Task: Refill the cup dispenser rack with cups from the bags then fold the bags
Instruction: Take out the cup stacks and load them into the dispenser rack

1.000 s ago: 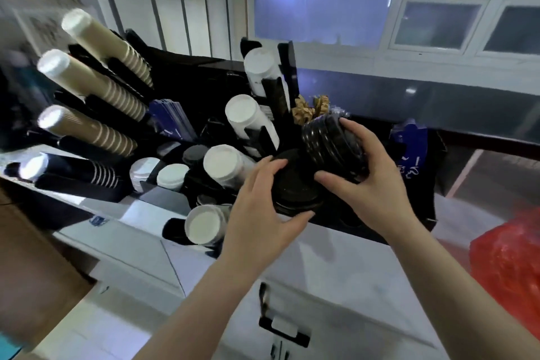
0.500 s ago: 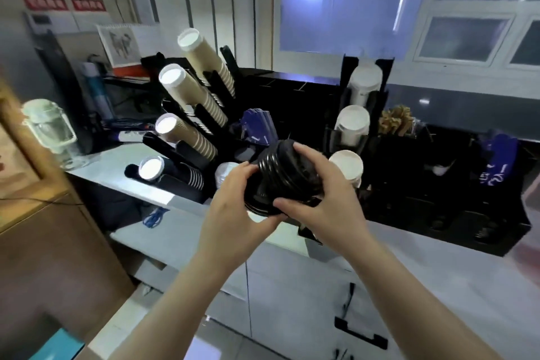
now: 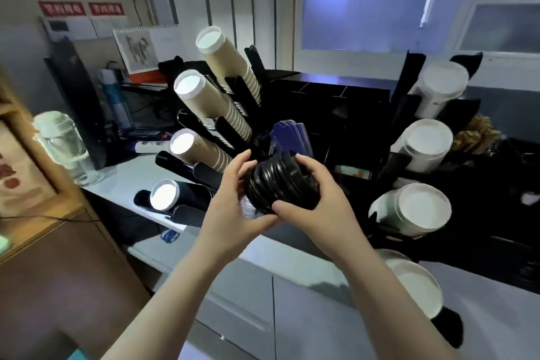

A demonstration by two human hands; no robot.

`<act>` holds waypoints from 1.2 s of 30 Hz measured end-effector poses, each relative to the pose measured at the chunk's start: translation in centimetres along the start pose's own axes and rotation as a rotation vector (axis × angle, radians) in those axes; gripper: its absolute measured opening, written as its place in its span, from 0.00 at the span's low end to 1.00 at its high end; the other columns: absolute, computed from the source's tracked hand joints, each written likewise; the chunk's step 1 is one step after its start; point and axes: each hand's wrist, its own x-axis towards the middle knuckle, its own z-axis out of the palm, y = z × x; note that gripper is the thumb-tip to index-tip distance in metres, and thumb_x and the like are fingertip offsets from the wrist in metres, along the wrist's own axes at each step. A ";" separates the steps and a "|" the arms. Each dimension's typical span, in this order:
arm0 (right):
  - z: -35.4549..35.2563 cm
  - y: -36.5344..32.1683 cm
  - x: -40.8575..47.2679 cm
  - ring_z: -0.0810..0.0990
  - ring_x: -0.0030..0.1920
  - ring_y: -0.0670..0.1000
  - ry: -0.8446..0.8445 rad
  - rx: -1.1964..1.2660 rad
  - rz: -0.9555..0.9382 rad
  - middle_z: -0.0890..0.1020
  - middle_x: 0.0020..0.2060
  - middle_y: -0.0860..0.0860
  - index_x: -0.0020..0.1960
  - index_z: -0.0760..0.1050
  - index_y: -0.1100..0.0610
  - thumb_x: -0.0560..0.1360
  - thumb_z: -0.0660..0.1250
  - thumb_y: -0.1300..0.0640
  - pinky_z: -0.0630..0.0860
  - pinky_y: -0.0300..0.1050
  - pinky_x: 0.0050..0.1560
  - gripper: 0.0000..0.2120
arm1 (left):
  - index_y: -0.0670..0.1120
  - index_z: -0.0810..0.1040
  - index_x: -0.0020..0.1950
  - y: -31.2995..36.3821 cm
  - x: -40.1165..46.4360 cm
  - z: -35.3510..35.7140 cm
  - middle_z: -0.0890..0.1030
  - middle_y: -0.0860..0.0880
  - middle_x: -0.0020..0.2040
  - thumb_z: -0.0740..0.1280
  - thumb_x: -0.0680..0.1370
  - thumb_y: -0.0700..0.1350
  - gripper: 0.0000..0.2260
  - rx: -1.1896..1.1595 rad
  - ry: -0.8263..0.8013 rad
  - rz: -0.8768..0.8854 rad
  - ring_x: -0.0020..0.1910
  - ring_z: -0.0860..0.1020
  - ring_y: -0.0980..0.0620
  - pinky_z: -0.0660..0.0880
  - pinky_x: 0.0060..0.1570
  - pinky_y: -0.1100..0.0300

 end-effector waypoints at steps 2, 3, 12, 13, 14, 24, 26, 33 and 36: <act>0.4 0.7 1.3 0.76 0.60 0.41 0.036 0.041 0.028 0.75 0.61 0.42 0.65 0.67 0.36 0.59 0.76 0.45 0.75 0.47 0.61 0.37 | 0.65 0.59 0.70 -1.1 1.4 0.2 0.72 0.65 0.64 0.79 0.62 0.52 0.43 -0.004 -0.021 0.030 0.64 0.72 0.63 0.67 0.59 0.72; 0.4 1.0 1.8 0.76 0.60 0.42 0.058 0.058 0.048 0.75 0.61 0.43 0.65 0.67 0.36 0.59 0.75 0.44 0.76 0.48 0.61 0.36 | 0.66 0.60 0.70 -1.6 2.1 0.4 0.71 0.66 0.64 0.80 0.63 0.48 0.43 -0.003 -0.045 0.046 0.65 0.71 0.62 0.67 0.60 0.72; 0.4 2.5 4.0 0.74 0.61 0.40 0.186 -0.044 0.146 0.74 0.62 0.42 0.66 0.65 0.34 0.62 0.73 0.43 0.72 0.45 0.64 0.35 | 0.57 0.63 0.70 -4.9 6.5 3.1 0.72 0.63 0.65 0.77 0.64 0.50 0.38 -0.142 -0.208 0.066 0.66 0.72 0.57 0.71 0.63 0.60; 0.4 2.4 4.0 0.74 0.61 0.39 0.212 -0.034 0.161 0.74 0.61 0.40 0.66 0.65 0.33 0.62 0.73 0.44 0.73 0.44 0.63 0.35 | 0.57 0.63 0.70 -5.0 6.9 3.3 0.72 0.64 0.65 0.76 0.64 0.51 0.38 -0.160 -0.224 0.079 0.66 0.72 0.58 0.70 0.62 0.63; 0.3 2.3 3.9 0.75 0.60 0.39 0.238 -0.008 0.176 0.76 0.59 0.37 0.65 0.66 0.33 0.62 0.74 0.45 0.74 0.44 0.62 0.34 | 0.57 0.63 0.70 -5.1 7.3 3.6 0.71 0.65 0.65 0.76 0.64 0.51 0.37 -0.173 -0.243 0.098 0.65 0.72 0.60 0.70 0.62 0.66; 1.0 2.2 2.9 0.77 0.58 0.41 0.611 -0.077 0.181 0.78 0.57 0.36 0.62 0.69 0.34 0.60 0.76 0.48 0.77 0.48 0.58 0.33 | 0.64 0.54 0.74 -6.3 8.8 5.8 0.60 0.69 0.72 0.75 0.65 0.57 0.43 -0.202 -0.421 0.228 0.69 0.62 0.70 0.59 0.62 0.78; 1.4 3.0 2.6 0.75 0.60 0.39 0.691 -0.173 0.210 0.77 0.58 0.36 0.63 0.68 0.34 0.61 0.76 0.49 0.75 0.48 0.61 0.34 | 0.64 0.52 0.75 -7.6 8.7 6.3 0.60 0.63 0.75 0.76 0.66 0.53 0.44 -0.171 -0.488 0.224 0.72 0.59 0.67 0.58 0.66 0.75; 3.5 6.9 1.8 0.76 0.60 0.40 0.769 -0.111 0.325 0.77 0.59 0.38 0.65 0.69 0.37 0.63 0.77 0.59 0.75 0.46 0.62 0.35 | 0.65 0.60 0.69 -10.8 7.1 7.5 0.69 0.63 0.67 0.72 0.71 0.34 0.38 -0.353 -0.612 -0.003 0.65 0.68 0.70 0.65 0.65 0.70; 3.6 7.4 1.7 0.76 0.58 0.36 0.698 -0.081 0.353 0.77 0.59 0.37 0.67 0.68 0.37 0.62 0.78 0.58 0.75 0.31 0.54 0.38 | 0.66 0.61 0.68 -11.2 7.2 7.4 0.68 0.68 0.64 0.70 0.72 0.32 0.37 -0.389 -0.598 -0.037 0.63 0.68 0.74 0.64 0.59 0.77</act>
